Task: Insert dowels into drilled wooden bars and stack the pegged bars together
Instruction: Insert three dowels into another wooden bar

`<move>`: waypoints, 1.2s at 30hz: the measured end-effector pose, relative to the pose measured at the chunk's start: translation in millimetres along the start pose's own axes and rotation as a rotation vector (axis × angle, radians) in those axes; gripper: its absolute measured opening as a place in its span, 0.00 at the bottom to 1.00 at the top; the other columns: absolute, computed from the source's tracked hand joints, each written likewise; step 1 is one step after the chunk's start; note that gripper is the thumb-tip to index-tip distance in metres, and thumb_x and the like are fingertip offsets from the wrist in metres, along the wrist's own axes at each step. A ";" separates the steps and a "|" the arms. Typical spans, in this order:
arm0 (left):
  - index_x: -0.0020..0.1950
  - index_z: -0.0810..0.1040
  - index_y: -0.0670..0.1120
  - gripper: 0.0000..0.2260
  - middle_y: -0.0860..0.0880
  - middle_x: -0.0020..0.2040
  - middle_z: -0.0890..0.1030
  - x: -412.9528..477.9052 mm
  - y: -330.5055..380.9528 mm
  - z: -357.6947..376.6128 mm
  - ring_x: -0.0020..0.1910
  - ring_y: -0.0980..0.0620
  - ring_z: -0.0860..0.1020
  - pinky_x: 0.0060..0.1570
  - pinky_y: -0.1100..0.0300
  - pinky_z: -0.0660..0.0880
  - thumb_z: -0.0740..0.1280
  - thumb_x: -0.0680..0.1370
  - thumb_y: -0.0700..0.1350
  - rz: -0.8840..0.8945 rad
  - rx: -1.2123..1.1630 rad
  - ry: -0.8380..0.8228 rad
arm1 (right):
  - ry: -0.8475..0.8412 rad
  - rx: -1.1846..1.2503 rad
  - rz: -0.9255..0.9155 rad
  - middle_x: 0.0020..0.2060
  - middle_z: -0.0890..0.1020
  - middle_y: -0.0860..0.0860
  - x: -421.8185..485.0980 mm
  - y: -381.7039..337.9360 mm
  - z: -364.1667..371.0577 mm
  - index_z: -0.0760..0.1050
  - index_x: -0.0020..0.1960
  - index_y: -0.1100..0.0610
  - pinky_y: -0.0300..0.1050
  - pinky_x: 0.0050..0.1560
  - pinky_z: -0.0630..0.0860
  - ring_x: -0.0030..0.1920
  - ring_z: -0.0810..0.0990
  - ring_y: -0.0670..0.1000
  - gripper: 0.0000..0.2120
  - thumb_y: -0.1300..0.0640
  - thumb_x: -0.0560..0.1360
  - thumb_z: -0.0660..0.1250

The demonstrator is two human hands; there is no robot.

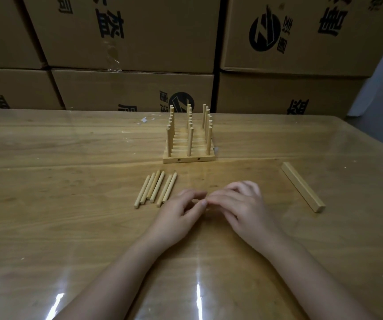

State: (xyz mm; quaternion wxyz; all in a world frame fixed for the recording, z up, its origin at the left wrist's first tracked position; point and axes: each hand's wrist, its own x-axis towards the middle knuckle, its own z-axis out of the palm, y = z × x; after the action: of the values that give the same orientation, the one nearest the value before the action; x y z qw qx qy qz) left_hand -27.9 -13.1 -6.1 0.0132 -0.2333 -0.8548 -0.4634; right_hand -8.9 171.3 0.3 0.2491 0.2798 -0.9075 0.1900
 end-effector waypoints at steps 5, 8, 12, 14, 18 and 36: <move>0.56 0.78 0.53 0.14 0.60 0.44 0.80 0.6 0.7 0.9 0.47 0.59 0.77 0.54 0.53 0.74 0.57 0.80 0.57 -0.011 -0.017 -0.074 | 0.122 -0.048 -0.086 0.50 0.82 0.43 1.8 -3.2 -3.0 0.80 0.53 0.52 0.47 0.59 0.64 0.51 0.76 0.49 0.11 0.59 0.75 0.62; 0.59 0.78 0.50 0.13 0.53 0.53 0.82 3.1 -2.9 2.6 0.52 0.55 0.78 0.57 0.51 0.73 0.61 0.79 0.53 -0.036 -0.016 -0.058 | 0.127 -0.081 -0.029 0.54 0.80 0.47 0.5 -0.4 0.4 0.79 0.56 0.53 0.51 0.60 0.67 0.55 0.75 0.50 0.11 0.58 0.74 0.65; 0.54 0.77 0.52 0.07 0.55 0.47 0.80 2.2 -5.6 0.9 0.48 0.55 0.78 0.51 0.57 0.74 0.67 0.77 0.51 -0.063 -0.047 0.092 | 0.233 -0.060 0.277 0.62 0.70 0.50 -0.8 8.3 2.5 0.71 0.65 0.53 0.46 0.60 0.67 0.61 0.67 0.47 0.22 0.55 0.72 0.67; 0.52 0.75 0.51 0.07 0.55 0.45 0.77 1.9 -4.9 0.5 0.48 0.54 0.76 0.48 0.60 0.70 0.66 0.77 0.52 -0.060 0.063 0.229 | 0.217 0.002 0.442 0.63 0.65 0.49 -1.9 14.5 3.4 0.67 0.67 0.52 0.42 0.58 0.66 0.62 0.65 0.45 0.23 0.53 0.73 0.65; 0.58 0.75 0.46 0.14 0.51 0.62 0.75 0.5 -3.9 2.2 0.67 0.50 0.68 0.66 0.53 0.59 0.61 0.79 0.53 -0.081 0.410 0.408 | 0.074 0.068 0.601 0.63 0.64 0.47 -3.6 26.5 8.8 0.67 0.67 0.51 0.42 0.58 0.70 0.62 0.69 0.48 0.20 0.52 0.76 0.63; 0.65 0.68 0.49 0.19 0.53 0.72 0.66 -3.5 -3.4 4.7 0.71 0.52 0.62 0.68 0.53 0.54 0.51 0.81 0.58 -0.178 0.795 0.212 | -0.021 0.123 0.602 0.58 0.66 0.44 -2.2 30.5 12.1 0.71 0.62 0.49 0.38 0.50 0.72 0.53 0.74 0.42 0.14 0.51 0.77 0.61</move>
State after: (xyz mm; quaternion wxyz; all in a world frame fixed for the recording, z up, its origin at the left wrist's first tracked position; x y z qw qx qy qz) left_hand -25.3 -12.2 -12.3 0.1499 -0.0863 -0.9778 -0.1183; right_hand -29.9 189.8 -16.9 0.1549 0.0150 -0.9389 0.3071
